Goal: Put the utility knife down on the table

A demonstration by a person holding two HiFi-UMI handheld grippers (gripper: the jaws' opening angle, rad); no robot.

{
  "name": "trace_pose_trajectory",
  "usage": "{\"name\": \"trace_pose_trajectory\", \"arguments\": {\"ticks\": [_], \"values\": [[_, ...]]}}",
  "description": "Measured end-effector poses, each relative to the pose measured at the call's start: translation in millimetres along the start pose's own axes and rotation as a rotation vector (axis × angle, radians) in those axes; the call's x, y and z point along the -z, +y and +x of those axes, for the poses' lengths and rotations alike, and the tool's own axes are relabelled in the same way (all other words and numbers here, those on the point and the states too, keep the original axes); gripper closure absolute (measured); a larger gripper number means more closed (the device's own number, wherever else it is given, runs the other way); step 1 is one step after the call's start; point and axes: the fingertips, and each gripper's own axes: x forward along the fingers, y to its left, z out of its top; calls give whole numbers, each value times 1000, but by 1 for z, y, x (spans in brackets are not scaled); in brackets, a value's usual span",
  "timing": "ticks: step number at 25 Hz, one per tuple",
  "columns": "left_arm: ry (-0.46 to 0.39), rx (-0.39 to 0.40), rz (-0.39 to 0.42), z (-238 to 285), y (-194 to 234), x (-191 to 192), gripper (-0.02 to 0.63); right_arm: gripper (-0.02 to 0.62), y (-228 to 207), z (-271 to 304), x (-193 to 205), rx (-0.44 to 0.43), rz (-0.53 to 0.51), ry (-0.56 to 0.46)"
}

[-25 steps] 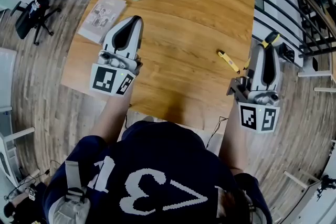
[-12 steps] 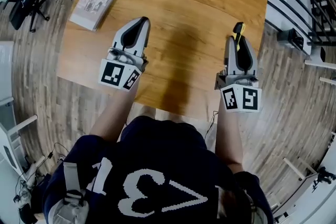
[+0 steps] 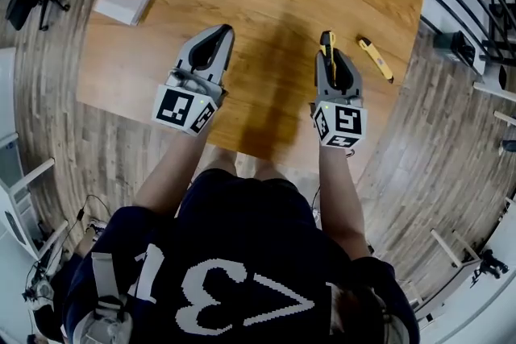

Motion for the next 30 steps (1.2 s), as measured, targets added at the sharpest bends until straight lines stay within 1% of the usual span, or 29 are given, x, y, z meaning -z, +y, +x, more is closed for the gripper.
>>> {"name": "trace_pose_trajectory", "arguments": {"ticks": [5,8,12,14,15,17,19,20,22,23,24,25,28,30], "values": [[32,1,-2,-3,-2,20,583,463,7,14,61,-11,-36,165],[64,1,9,-4,-3,36,583,463,9,16,83,-10,-52,224],[94,7,18,-5,-5,50,583,459,15,18,95,-23,-111,278],[99,6,19,-7,-6,53,583,454,16,21,99,-26,-124,310],[100,5,18,-8,-7,53,583,455,16,22,100,-28,-117,324],[98,4,20,-9,-8,51,583,432,16,23,99,-37,-79,340],[92,1,23,-10,-8,47,583,422,14,22,91,-39,-49,321],[86,-1,24,-10,-8,43,583,432,12,20,82,-34,-46,296],[77,-6,26,-10,-8,35,583,480,7,16,59,-20,-41,229],[75,-7,32,-9,-8,31,583,499,4,13,45,-11,-34,192],[71,-9,41,-8,-7,26,583,536,1,10,31,-1,-28,152],[63,-14,47,-7,-6,19,583,558,-2,7,15,8,-24,112],[14,-33,59,-5,-2,-10,583,571,-10,-8,-36,23,-23,-8],[-24,-40,86,-4,-1,-34,583,572,-14,-19,-71,29,-28,-84]]}}
